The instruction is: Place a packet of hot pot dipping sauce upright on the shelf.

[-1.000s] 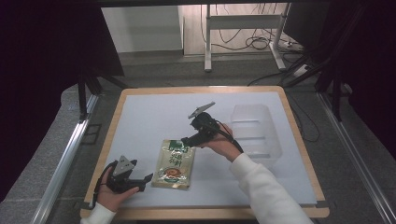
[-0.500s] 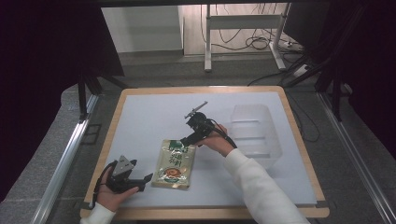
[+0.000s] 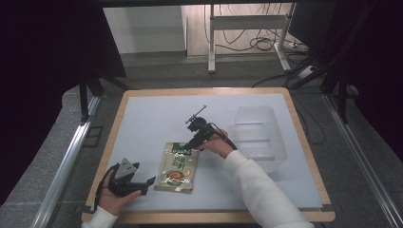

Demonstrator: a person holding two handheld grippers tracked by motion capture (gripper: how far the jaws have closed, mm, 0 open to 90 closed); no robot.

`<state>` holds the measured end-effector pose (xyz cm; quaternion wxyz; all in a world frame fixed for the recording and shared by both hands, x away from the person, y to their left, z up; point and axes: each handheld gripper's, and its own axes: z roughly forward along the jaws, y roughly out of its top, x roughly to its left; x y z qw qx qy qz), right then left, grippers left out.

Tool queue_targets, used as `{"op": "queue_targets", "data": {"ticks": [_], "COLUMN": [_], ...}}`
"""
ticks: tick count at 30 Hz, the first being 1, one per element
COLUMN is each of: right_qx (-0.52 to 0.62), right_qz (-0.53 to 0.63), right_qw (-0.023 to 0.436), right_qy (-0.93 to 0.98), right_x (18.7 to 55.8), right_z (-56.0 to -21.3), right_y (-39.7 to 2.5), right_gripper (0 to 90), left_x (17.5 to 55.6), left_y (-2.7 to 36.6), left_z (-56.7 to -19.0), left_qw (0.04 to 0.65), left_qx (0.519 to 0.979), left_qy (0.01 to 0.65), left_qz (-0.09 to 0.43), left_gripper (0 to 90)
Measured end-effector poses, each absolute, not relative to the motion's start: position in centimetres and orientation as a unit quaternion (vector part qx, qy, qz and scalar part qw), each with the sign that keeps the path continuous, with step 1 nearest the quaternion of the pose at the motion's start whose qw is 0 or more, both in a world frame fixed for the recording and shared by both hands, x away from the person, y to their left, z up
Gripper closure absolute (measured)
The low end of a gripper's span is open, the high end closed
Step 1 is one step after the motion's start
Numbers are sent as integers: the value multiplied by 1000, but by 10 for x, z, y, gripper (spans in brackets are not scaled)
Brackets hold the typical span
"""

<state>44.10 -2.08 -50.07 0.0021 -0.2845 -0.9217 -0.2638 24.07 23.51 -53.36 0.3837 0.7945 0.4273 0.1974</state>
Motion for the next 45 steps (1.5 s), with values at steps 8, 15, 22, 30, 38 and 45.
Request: {"op": "queue_targets", "data": {"ticks": [8,15,22,30,38,45], "right_qx": [-281,-276,-270,-235,-233,-211], "right_qz": [-250,-248,-264,-255,-229,-228], "right_qw": [11,23,41,63,59,21], "right_qy": [-926,-928,-925,-936,-943,-950], "right_x": [442,438,429,415,423,420], "right_z": [-510,-512,-499,-491,-510,-508], "right_y": [-19,-17,-22,-21,-14,-10], "right_gripper": [298,312,340,371,443,691], "left_x": [241,241,241,242,242,242], "left_y": [235,235,235,234,236,236], "left_z": [-534,-534,-535,-535,-535,-535], "left_qw": [384,383,382,379,379,380], "left_qx": [794,794,795,797,796,796], "left_qy": [428,428,428,427,427,427], "left_qz": [197,197,197,197,200,200], "left_gripper": [168,168,168,168,168,168]}}
